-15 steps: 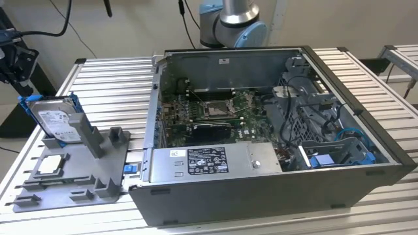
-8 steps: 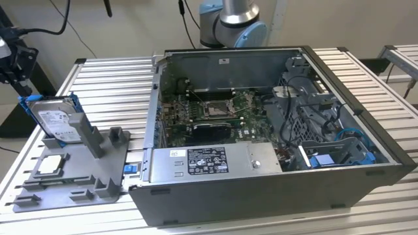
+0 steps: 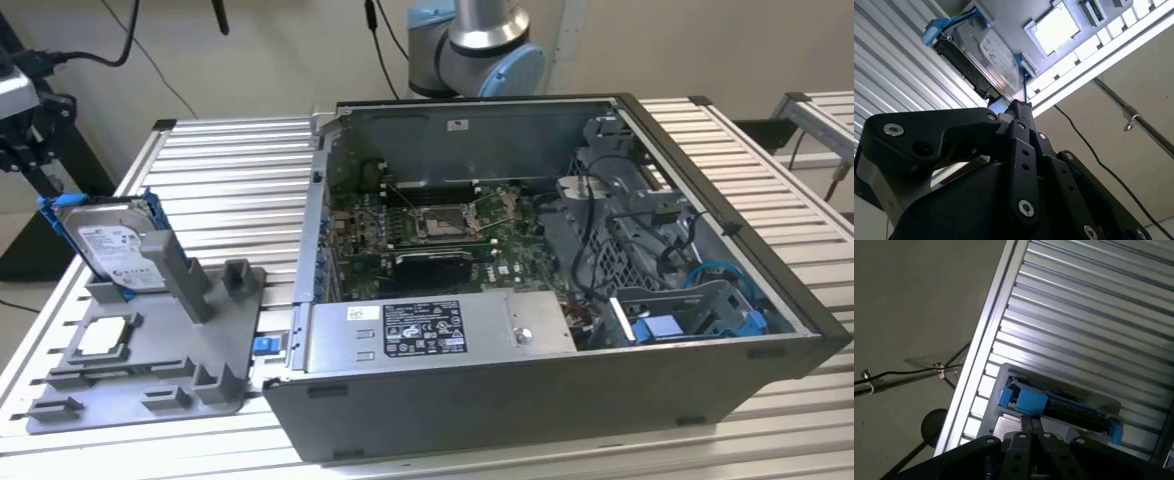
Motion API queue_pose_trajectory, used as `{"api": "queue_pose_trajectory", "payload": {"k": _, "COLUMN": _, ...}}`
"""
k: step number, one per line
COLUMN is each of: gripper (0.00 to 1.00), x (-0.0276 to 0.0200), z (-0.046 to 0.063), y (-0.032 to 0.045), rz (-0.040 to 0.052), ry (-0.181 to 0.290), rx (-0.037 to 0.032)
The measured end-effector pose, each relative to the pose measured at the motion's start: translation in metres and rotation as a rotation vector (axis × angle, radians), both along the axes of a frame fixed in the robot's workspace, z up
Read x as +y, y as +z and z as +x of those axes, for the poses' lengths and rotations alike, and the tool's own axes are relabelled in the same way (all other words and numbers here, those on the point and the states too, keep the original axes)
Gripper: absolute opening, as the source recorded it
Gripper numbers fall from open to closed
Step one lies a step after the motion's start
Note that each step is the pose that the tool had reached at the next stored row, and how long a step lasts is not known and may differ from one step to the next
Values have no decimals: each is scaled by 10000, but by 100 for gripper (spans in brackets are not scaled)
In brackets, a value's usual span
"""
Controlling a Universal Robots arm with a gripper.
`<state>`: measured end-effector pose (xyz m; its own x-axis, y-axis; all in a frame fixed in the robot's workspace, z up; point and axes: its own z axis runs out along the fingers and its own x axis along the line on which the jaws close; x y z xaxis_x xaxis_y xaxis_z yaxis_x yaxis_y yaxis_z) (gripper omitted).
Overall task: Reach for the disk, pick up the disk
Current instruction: 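Pick up the disk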
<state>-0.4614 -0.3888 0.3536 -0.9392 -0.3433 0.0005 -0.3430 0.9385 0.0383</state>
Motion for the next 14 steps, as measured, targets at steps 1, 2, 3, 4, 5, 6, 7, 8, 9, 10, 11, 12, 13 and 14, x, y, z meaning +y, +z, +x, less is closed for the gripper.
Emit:
{"api": "queue_pose_trajectory", "payload": {"k": 1, "gripper": 0, "x": 0, "z": 0, "y": 0, "rz": 0, "ry": 178, "rx": 0}}
{"api": "queue_pose_trajectory", "payload": {"k": 2, "gripper": 0, "x": 0, "z": 0, "y": 0, "rz": 0, "ry": 360, "rx": 0}}
{"api": "queue_pose_trajectory", "payload": {"k": 3, "gripper": 0, "x": 0, "z": 0, "y": 0, "rz": 0, "ry": 539, "rx": -1}}
{"api": "queue_pose_trajectory", "payload": {"k": 4, "gripper": 0, "x": 0, "z": 0, "y": 0, "rz": 0, "ry": 719, "rx": 0}}
{"api": "queue_pose_trajectory", "payload": {"k": 5, "gripper": 0, "x": 0, "z": 0, "y": 0, "rz": 0, "ry": 899, "rx": 0}}
{"api": "queue_pose_trajectory", "payload": {"k": 6, "gripper": 0, "x": 0, "z": 0, "y": 0, "rz": 0, "ry": 1090, "rx": 0}}
{"api": "queue_pose_trajectory", "payload": {"k": 7, "gripper": 0, "x": 0, "z": 0, "y": 0, "rz": 0, "ry": 1265, "rx": 0}}
{"api": "queue_pose_trajectory", "payload": {"k": 8, "gripper": 0, "x": 0, "z": 0, "y": 0, "rz": 0, "ry": 1443, "rx": 0}}
{"api": "queue_pose_trajectory", "payload": {"k": 9, "gripper": 0, "x": 0, "z": 0, "y": 0, "rz": 0, "ry": 1630, "rx": 0}}
{"api": "queue_pose_trajectory", "payload": {"k": 10, "gripper": 0, "x": 0, "z": 0, "y": 0, "rz": 0, "ry": 1820, "rx": 0}}
{"api": "queue_pose_trajectory", "payload": {"k": 11, "gripper": 0, "x": 0, "z": 0, "y": 0, "rz": 1, "ry": 2000, "rx": 1}}
{"api": "queue_pose_trajectory", "payload": {"k": 12, "gripper": 0, "x": 0, "z": 0, "y": 0, "rz": 0, "ry": 2181, "rx": 0}}
{"api": "queue_pose_trajectory", "payload": {"k": 13, "gripper": 0, "x": 0, "z": 0, "y": 0, "rz": 0, "ry": 2360, "rx": 0}}
{"api": "queue_pose_trajectory", "payload": {"k": 14, "gripper": 0, "x": 0, "z": 0, "y": 0, "rz": 0, "ry": 2546, "rx": 0}}
